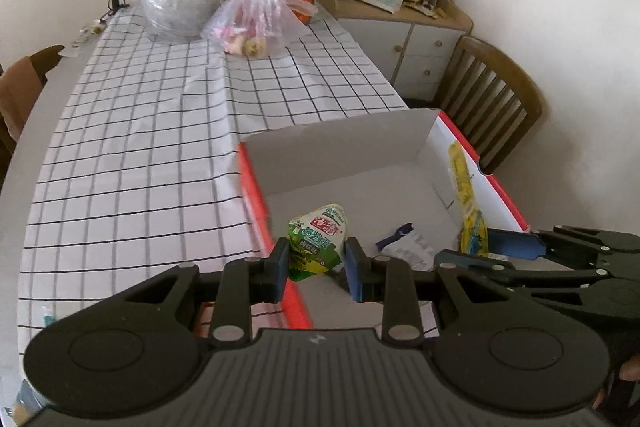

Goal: Organize snacks
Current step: 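Carry both held snacks over the open red box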

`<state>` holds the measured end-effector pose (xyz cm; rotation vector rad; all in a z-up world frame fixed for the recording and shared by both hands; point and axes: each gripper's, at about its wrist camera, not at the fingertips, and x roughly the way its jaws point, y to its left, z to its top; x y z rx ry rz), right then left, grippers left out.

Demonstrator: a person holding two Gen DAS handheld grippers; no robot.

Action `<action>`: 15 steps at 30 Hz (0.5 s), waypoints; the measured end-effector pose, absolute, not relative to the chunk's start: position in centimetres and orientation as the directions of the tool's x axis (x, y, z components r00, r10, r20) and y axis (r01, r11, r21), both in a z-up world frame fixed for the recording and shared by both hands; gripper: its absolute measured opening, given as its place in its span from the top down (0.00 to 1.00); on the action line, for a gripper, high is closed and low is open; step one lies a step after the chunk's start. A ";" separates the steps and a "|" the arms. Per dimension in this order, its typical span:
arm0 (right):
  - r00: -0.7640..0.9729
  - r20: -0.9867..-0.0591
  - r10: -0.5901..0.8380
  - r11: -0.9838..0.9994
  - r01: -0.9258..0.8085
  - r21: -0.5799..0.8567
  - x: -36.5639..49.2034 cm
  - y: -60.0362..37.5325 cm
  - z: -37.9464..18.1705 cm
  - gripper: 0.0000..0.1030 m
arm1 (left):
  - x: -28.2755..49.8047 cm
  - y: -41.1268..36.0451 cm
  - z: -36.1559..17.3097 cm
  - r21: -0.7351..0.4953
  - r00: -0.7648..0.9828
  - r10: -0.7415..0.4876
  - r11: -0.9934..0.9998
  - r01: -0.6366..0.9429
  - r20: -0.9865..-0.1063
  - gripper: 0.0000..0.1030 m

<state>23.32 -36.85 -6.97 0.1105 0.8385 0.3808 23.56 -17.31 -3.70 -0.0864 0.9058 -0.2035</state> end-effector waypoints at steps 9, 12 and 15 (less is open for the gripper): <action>0.546 -0.773 0.322 0.939 -0.285 0.190 28.1 -39.6 -9.3 0.50 | 27.8 -22.2 -5.7 -0.152 0.552 -0.176 0.984 0.089 -0.815 0.73; 0.514 -0.798 0.314 0.940 -0.289 0.183 29.5 -40.0 -10.5 0.50 | 29.1 -23.4 -6.6 -0.135 0.527 -0.157 0.988 0.080 -0.835 0.73; 0.492 -0.821 0.289 0.941 -0.302 0.150 30.7 -39.9 -11.7 0.50 | 30.4 -24.2 -7.7 -0.119 0.501 -0.137 0.991 0.068 -0.855 0.73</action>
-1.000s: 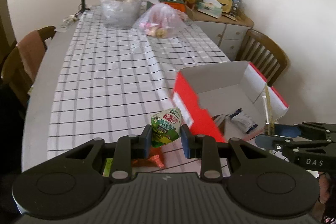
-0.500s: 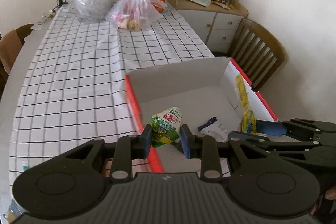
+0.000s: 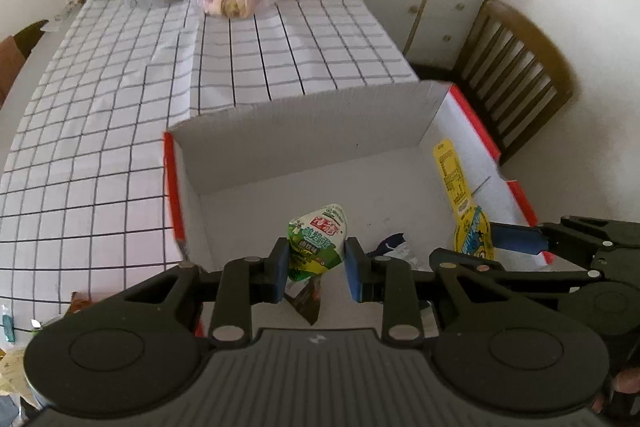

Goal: Organize snacks
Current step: 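Carry both held snacks over the open red box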

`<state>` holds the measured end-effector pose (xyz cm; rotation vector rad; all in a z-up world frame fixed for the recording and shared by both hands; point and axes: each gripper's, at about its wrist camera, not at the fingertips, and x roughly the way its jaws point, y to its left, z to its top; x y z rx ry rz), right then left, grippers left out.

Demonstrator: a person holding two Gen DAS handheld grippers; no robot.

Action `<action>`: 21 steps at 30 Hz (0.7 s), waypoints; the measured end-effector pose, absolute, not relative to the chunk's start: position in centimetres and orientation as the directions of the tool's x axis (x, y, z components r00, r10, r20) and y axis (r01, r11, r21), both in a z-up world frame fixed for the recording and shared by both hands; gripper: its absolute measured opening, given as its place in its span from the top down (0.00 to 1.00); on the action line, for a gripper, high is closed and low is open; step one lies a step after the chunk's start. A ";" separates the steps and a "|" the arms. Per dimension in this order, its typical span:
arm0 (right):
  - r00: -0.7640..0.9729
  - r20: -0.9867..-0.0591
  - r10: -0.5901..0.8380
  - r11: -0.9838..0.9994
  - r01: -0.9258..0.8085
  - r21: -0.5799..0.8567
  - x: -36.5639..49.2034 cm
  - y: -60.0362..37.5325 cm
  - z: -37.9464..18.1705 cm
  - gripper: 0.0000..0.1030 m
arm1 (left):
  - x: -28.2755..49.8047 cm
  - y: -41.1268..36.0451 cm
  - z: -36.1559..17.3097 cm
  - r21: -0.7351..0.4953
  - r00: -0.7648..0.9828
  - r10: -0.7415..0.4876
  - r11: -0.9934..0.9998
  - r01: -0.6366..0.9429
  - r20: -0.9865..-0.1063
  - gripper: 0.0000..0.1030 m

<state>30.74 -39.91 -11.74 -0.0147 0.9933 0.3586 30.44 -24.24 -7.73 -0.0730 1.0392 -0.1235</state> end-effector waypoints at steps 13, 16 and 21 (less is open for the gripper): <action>0.380 -0.890 0.254 0.911 -0.403 0.087 33.1 -37.7 -15.4 0.50 | 34.6 -25.6 -12.3 -0.097 0.349 -0.100 0.995 0.024 -0.932 0.73; 0.366 -0.895 0.254 0.909 -0.407 0.091 33.3 -37.7 -15.9 0.50 | 35.0 -25.7 -13.0 -0.097 0.326 -0.098 0.995 0.019 -0.940 0.73; 0.360 -0.902 0.239 0.912 -0.402 0.082 33.6 -37.5 -16.5 0.50 | 35.3 -26.3 -13.6 -0.091 0.299 -0.092 0.996 0.017 -0.950 0.72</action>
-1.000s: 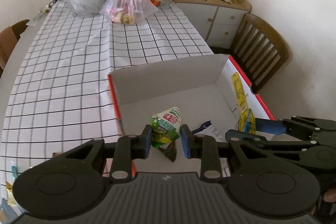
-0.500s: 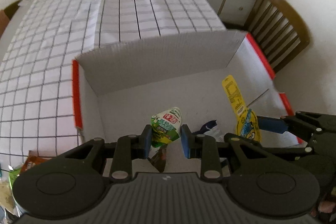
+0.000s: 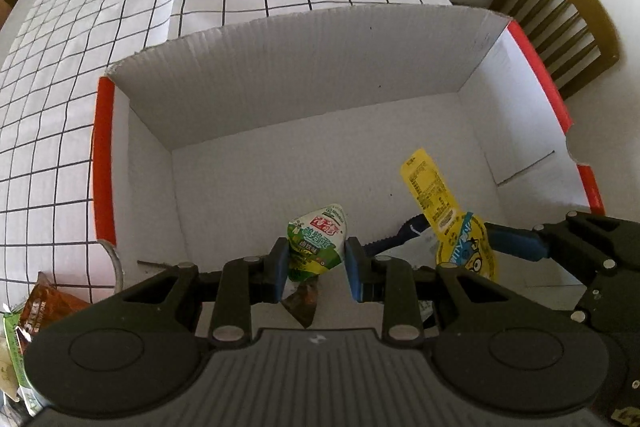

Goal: Organize snacks
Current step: 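Carry both held snacks over the open red box, then open both grippers to drop the snacks into the red box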

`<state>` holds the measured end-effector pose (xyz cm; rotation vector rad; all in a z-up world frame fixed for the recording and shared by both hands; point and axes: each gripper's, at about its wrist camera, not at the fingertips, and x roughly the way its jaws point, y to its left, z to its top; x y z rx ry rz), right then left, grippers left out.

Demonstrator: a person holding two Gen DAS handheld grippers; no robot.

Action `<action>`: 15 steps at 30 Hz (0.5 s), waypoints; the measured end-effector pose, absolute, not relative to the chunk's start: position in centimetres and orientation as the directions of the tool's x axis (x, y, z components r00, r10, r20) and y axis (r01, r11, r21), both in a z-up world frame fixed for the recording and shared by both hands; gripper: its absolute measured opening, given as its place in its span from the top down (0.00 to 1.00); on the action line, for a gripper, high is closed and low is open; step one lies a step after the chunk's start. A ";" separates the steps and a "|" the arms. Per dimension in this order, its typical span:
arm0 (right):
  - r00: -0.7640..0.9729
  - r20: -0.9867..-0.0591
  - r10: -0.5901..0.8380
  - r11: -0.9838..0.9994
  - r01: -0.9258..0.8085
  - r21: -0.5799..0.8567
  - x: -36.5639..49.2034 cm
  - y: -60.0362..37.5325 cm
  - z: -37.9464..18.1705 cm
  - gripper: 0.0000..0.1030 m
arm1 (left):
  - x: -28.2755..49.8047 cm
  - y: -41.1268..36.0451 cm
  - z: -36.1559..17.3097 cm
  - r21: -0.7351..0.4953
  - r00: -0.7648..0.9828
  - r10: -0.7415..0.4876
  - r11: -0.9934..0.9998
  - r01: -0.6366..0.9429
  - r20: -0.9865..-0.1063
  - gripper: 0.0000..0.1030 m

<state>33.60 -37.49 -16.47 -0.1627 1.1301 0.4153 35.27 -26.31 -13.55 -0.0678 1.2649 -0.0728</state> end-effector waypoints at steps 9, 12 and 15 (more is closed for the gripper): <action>0.357 -0.900 0.249 0.911 -0.401 0.093 33.6 -37.6 -16.8 0.50 | 35.7 -26.4 -14.1 -0.096 0.272 -0.093 0.995 0.003 -0.958 0.70; 0.369 -0.892 0.260 0.911 -0.399 0.100 33.4 -37.7 -16.6 0.44 | 35.6 -26.4 -14.0 -0.097 0.276 -0.095 0.995 0.004 -0.956 0.68; 0.380 -0.882 0.278 0.911 -0.397 0.117 32.9 -38.2 -16.3 0.43 | 35.3 -26.3 -13.7 -0.106 0.290 -0.101 0.994 -0.002 -0.952 0.64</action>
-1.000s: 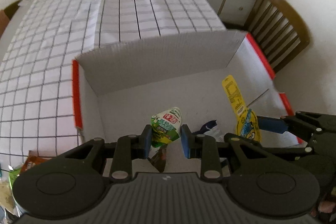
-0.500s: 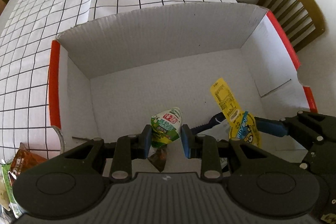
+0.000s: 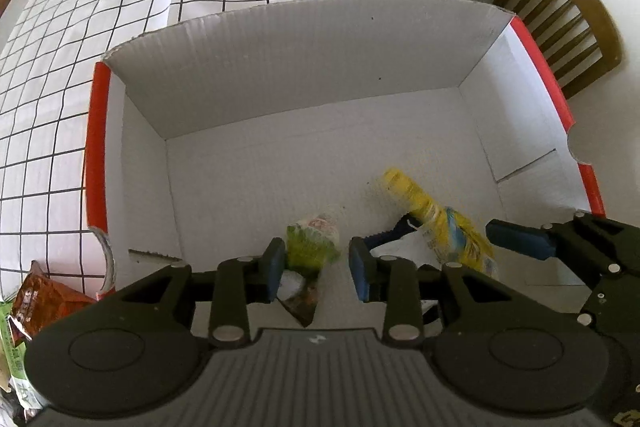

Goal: Organize snacks
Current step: 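Open both grippers to drop the snacks into the red box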

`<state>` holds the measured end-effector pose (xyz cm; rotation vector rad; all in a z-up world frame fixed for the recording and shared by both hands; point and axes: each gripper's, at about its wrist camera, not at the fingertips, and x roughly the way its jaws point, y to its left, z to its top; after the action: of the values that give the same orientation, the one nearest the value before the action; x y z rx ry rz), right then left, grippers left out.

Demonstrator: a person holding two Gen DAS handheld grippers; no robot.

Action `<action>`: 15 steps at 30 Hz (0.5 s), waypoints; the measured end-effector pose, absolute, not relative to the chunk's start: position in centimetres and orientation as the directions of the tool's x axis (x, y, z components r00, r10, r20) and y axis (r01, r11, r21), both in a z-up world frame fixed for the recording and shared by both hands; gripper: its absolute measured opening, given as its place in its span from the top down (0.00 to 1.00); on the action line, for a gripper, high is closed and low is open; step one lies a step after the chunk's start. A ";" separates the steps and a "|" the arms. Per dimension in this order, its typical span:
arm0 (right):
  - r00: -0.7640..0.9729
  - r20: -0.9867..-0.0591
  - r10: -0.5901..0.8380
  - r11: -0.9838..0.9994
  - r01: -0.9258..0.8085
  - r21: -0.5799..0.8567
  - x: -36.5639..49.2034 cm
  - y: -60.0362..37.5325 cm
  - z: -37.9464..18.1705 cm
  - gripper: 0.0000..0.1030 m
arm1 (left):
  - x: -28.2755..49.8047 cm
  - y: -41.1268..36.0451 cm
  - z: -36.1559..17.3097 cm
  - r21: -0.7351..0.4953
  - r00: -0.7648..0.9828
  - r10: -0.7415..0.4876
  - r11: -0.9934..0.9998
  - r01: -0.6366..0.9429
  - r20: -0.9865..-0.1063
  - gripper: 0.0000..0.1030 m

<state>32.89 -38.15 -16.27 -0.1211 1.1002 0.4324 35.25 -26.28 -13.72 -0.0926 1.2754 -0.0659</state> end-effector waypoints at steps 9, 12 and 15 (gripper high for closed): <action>0.442 -0.833 0.332 0.910 -0.381 0.160 31.6 -39.7 -13.8 0.30 | 33.4 -25.0 -11.7 -0.149 0.358 -0.132 0.989 -0.021 -0.924 0.50; 0.464 -0.810 0.358 0.907 -0.378 0.185 31.0 -40.1 -12.7 0.25 | 32.5 -24.4 -10.7 -0.161 0.392 -0.141 0.987 -0.019 -0.909 0.47; 0.481 -0.790 0.379 0.901 -0.387 0.196 30.3 -40.3 -11.6 0.22 | 31.5 -23.8 -9.9 -0.166 0.420 -0.141 0.986 -0.023 -0.896 0.45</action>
<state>30.32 -40.28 -11.59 -0.0093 0.9610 0.4670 31.52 -23.81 -9.94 -0.1615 1.1362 -0.0748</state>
